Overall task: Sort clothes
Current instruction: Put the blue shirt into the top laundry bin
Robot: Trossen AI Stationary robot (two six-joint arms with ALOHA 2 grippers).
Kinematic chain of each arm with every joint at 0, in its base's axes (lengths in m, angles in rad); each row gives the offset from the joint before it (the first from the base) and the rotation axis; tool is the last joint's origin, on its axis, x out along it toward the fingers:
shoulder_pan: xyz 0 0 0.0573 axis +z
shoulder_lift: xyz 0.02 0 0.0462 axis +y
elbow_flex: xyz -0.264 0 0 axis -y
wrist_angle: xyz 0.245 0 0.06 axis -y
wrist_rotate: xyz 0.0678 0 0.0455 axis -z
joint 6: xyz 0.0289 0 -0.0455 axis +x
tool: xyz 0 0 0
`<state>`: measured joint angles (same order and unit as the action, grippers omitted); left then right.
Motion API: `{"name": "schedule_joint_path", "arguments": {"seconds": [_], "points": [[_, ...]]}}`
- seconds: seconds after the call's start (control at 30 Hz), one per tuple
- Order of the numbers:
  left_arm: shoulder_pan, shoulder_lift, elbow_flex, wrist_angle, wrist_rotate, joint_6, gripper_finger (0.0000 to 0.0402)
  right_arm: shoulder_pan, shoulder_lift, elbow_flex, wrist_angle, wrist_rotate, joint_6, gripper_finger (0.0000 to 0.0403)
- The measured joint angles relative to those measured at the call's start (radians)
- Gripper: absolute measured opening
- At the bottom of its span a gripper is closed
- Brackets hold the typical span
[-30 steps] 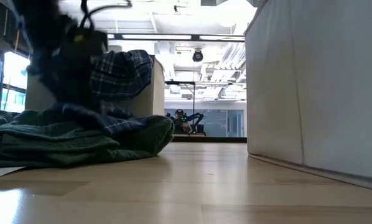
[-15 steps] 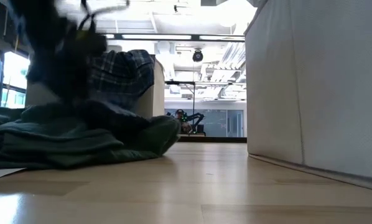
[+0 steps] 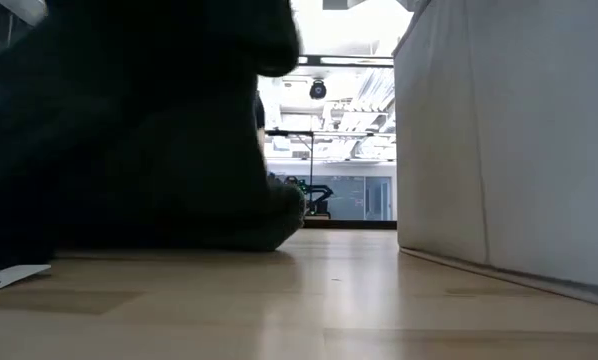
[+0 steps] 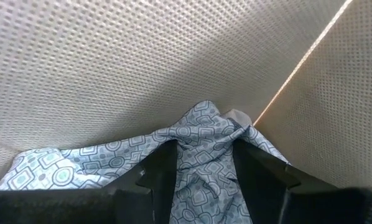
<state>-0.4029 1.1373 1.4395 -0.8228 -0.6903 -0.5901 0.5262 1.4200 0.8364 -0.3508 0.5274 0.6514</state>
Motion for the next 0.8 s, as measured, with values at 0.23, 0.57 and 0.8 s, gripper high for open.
{"name": "schedule_joint_path", "arguments": {"seconds": [0.23,0.57,0.8], "points": [[-0.016,-0.01,-0.011,-0.229,0.134,-0.188,0.0001,0.0,0.0,0.0,0.004,0.0,0.014,0.0151],[-0.12,0.116,-0.174,-0.281,0.372,-0.54,0.0001,0.0,0.0,0.0,0.005,0.0,0.031,0.0151],[-0.126,0.174,-0.206,-0.327,0.363,-0.587,0.0026,0.0,0.0,0.0,0.005,0.0,0.048,0.0151]]}}
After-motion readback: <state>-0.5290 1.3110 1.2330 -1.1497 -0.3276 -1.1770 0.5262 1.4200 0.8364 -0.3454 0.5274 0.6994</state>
